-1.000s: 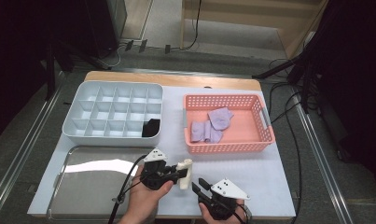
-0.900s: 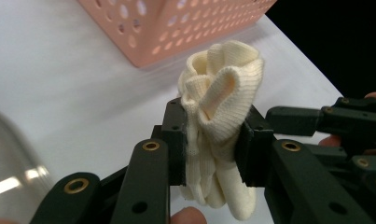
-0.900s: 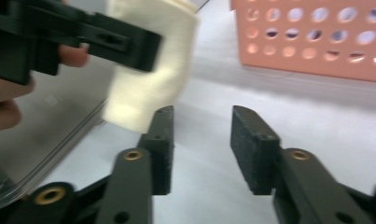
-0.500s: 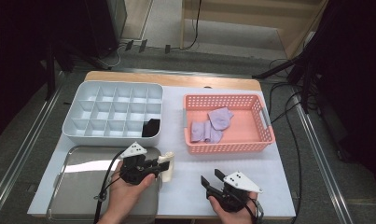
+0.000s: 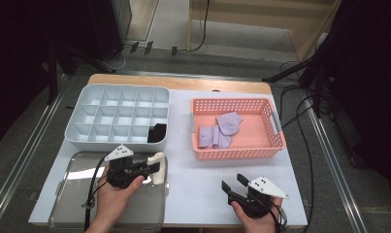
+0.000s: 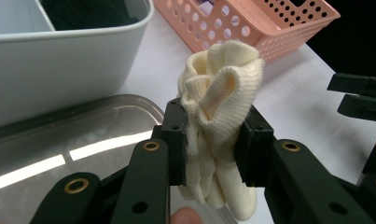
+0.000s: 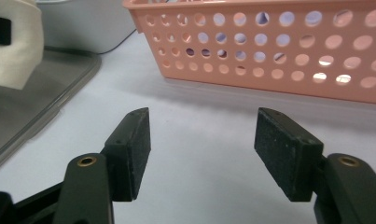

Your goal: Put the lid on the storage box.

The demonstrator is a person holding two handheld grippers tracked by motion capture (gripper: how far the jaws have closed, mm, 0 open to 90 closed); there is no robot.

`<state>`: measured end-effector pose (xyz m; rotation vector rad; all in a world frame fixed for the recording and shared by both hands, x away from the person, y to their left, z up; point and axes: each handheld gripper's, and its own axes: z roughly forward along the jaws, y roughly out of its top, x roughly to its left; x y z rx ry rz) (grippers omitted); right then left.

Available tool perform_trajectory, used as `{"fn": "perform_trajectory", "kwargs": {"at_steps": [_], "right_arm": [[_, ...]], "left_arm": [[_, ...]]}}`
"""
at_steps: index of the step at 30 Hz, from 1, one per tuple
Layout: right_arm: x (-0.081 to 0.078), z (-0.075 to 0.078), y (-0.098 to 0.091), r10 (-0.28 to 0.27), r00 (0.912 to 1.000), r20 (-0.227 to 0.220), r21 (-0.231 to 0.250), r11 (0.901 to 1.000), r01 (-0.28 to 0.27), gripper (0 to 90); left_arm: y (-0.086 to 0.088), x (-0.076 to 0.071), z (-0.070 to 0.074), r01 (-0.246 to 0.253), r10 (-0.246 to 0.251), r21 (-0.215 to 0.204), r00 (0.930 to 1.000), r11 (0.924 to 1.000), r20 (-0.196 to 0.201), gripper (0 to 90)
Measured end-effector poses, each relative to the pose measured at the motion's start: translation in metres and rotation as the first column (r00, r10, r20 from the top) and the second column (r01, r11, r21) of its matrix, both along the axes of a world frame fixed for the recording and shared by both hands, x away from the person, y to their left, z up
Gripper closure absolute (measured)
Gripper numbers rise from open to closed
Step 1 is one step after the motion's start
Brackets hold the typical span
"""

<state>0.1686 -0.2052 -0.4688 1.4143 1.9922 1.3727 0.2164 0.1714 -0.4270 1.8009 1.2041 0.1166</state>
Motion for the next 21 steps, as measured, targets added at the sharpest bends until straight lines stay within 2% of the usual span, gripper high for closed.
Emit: {"fn": "perform_trajectory", "kwargs": {"at_steps": [13, 21], "right_arm": [[-0.002, -0.004, -0.004, -0.02, 0.9997, -0.012, 0.0, 0.9998, 0.02, 30.9], [-0.002, -0.006, -0.002, -0.01, 0.9999, -0.011, 0.0, 0.9999, 0.01, 30.5]], "left_arm": [[0.026, 0.001, 0.012, -0.04, 0.04, -0.006, 0.999, 0.9992, 0.019, 69.8], [0.045, 0.009, 0.021, -0.085, 0.086, -0.021, 0.9958, 0.9962, 0.033, 69.8]]}}
